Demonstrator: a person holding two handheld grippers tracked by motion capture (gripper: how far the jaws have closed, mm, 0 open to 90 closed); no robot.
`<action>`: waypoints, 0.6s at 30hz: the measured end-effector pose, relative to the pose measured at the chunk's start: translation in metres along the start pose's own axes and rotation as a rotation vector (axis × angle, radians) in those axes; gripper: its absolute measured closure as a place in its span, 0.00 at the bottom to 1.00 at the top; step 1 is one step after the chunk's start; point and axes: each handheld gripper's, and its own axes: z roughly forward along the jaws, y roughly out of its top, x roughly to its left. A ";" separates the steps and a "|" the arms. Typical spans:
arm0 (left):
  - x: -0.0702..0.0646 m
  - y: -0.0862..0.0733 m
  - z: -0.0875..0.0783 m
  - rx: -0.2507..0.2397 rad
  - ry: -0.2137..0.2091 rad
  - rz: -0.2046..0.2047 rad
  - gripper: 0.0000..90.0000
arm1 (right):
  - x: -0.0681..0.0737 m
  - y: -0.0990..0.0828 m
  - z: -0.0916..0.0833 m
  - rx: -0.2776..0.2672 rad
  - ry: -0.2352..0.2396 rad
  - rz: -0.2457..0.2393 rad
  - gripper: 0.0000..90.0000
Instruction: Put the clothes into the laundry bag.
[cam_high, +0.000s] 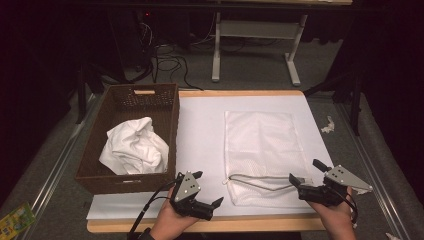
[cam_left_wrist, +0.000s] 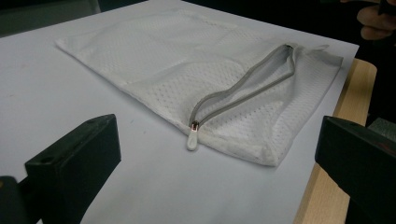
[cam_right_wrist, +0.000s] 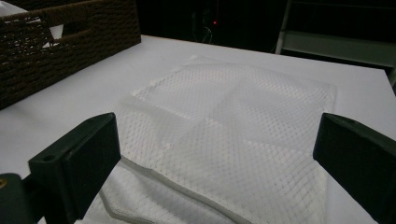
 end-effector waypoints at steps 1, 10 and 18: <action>0.000 0.000 0.001 -0.007 0.002 -0.010 0.01 | 0.000 0.000 0.000 0.000 0.000 0.000 0.02; -0.008 -0.002 0.018 -0.005 -0.012 -0.015 0.18 | 0.000 -0.003 0.001 0.014 0.017 -0.009 0.02; -0.021 -0.011 0.057 0.167 -0.097 -0.011 0.37 | -0.003 -0.004 -0.002 0.011 0.013 -0.003 0.03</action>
